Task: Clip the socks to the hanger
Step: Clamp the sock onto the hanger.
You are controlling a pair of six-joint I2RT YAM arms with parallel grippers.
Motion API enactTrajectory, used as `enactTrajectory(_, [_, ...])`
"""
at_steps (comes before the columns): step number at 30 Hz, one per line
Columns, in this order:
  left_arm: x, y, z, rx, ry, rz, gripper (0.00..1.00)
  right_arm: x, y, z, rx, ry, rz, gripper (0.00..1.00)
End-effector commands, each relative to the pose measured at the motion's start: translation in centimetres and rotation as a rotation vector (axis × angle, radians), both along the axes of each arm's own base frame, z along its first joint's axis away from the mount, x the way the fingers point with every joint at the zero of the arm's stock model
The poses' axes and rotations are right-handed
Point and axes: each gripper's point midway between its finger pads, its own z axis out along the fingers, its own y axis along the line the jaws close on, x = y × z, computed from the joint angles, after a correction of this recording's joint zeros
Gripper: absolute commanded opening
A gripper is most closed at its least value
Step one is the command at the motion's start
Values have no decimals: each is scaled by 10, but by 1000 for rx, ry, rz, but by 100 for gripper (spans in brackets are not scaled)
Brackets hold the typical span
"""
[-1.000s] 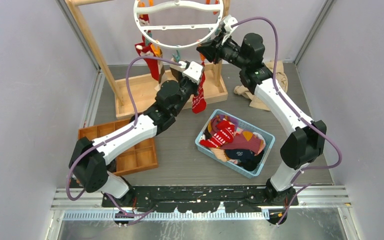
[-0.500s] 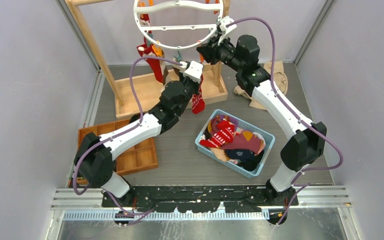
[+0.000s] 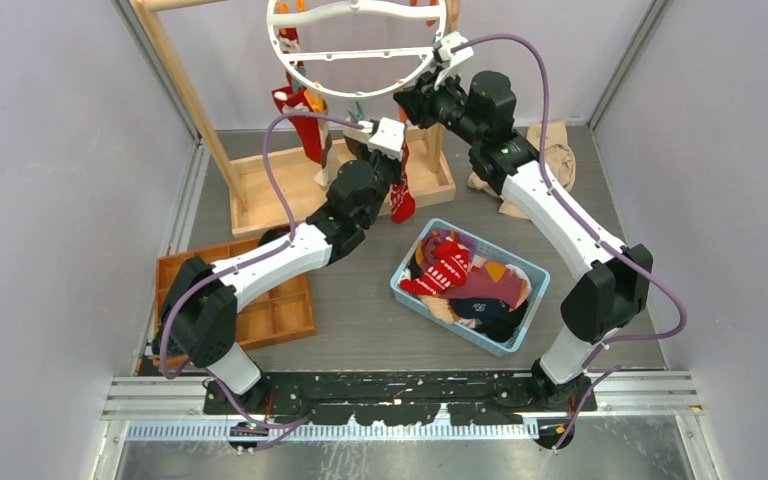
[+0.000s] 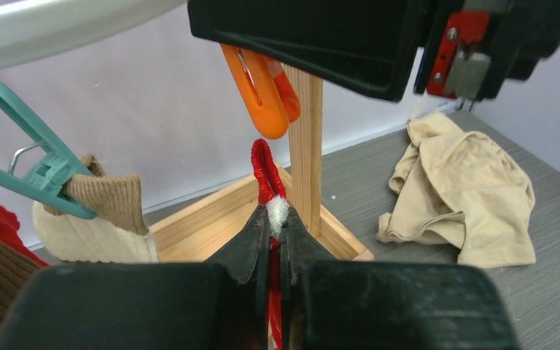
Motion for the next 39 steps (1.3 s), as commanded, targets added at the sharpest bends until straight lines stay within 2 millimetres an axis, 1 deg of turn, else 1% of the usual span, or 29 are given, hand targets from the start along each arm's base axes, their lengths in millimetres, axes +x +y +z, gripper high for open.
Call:
enactTrajectory(1, [1, 7, 56, -163, -108, 29, 0, -10, -5, 10, 3, 17, -22, 0])
enactTrajectory(7, [-1, 6, 64, -200, -119, 19, 0, -10, -4, 10, 0, 16, -34, 1])
enactTrajectory(13, [-1, 6, 63, -203, -116, 15, 0, -9, -4, 9, 6, 21, -44, 1])
enactTrajectory(16, [-2, 5, 64, -233, -108, 11, 0, -9, -4, 2, -10, 46, -49, 1])
enactTrajectory(22, [-1, 6, 67, -243, -116, 28, 0, -8, -6, 0, -22, 45, -68, 1])
enactTrajectory(30, [-3, 1, 70, -247, -123, 34, 0, -4, -8, -2, -34, 44, -97, 1])
enactTrajectory(36, [-7, -8, 72, -253, -136, 3, 0, -4, -7, -3, -33, 46, -102, 1])
enactTrajectory(39, [-7, -9, 68, -254, -140, -1, 0, -3, -7, -2, -29, 49, -106, 1])
